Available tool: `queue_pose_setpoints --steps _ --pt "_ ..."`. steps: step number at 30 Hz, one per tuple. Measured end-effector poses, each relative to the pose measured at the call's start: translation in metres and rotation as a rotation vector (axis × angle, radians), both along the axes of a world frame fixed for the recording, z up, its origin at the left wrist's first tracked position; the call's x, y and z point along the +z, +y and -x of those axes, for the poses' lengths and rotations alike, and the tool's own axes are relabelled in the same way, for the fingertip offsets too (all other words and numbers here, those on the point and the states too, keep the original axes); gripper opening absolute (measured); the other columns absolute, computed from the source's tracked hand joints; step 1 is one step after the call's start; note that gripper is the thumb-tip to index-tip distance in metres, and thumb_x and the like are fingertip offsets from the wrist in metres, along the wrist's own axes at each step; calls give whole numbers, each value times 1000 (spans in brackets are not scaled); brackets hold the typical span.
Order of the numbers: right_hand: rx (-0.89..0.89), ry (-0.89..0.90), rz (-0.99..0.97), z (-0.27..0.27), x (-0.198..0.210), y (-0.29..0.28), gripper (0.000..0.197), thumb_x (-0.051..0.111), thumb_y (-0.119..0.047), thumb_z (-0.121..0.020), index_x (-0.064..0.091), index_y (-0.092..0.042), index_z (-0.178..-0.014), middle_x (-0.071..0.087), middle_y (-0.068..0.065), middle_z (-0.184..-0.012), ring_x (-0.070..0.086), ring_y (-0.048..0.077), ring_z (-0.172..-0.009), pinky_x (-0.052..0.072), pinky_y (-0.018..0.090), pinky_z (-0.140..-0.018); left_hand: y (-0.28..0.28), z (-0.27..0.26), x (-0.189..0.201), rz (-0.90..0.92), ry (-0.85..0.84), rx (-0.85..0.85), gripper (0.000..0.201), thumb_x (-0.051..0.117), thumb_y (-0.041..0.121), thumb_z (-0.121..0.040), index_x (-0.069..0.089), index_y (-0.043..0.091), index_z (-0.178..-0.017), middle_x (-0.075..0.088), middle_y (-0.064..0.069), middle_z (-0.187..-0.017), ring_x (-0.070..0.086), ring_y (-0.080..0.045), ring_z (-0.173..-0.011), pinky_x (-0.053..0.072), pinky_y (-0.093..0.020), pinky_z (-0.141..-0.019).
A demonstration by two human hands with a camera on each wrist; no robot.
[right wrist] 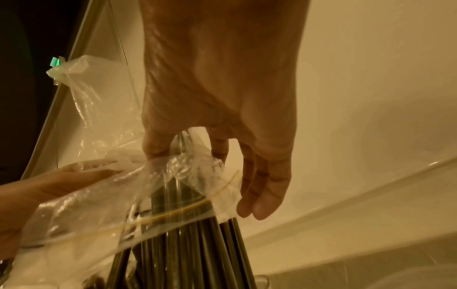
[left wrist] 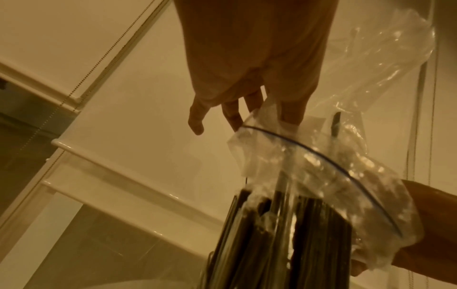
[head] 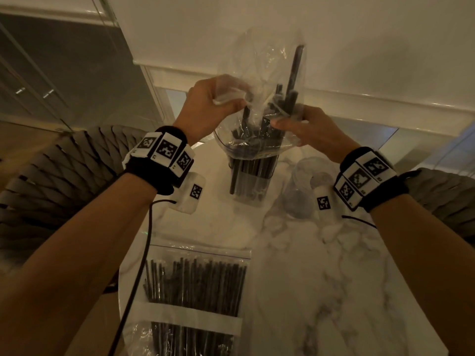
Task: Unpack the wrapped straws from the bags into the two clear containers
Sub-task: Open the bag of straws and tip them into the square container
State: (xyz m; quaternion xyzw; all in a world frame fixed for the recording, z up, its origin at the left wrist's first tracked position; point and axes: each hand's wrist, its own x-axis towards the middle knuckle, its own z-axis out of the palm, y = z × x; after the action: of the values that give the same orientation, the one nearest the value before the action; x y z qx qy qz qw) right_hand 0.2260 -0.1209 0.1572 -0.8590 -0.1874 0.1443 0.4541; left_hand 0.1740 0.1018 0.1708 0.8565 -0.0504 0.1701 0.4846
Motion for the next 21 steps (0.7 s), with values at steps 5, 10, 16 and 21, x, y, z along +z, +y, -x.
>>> queue_pose_setpoints --steps 5,10,16,21 --pt "-38 -74 -29 -1 6 0 33 65 -40 -83 67 -21 -109 67 -2 -102 59 13 -94 39 17 -69 -4 0 5 -38 100 -33 36 77 28 -75 63 21 -107 65 14 -105 63 -12 -100 49 -35 -95" --pt "-56 -152 -17 0 4 4 29 64 -39 -84 69 -24 -108 67 -3 -103 57 13 -99 32 12 -70 -16 2 -9 -28 228 -16 57 83 23 -67 53 22 -116 61 2 -118 62 -19 -104 52 -37 -92" --pt "-48 -131 -93 3 7 2 29 64 -37 -85 67 -23 -110 69 -3 -101 64 12 -95 49 21 -74 -25 0 2 -24 225 30 38 79 25 -70 65 11 -102 70 -3 -99 66 -19 -93 52 -40 -91" --pt "-46 -97 -169 -1 13 3 32 64 -41 -80 69 -24 -107 70 0 -100 68 17 -95 58 43 -83 -26 -7 32 -23 94 9 34 75 22 -69 65 11 -99 71 -4 -101 67 -20 -95 52 -49 -89"
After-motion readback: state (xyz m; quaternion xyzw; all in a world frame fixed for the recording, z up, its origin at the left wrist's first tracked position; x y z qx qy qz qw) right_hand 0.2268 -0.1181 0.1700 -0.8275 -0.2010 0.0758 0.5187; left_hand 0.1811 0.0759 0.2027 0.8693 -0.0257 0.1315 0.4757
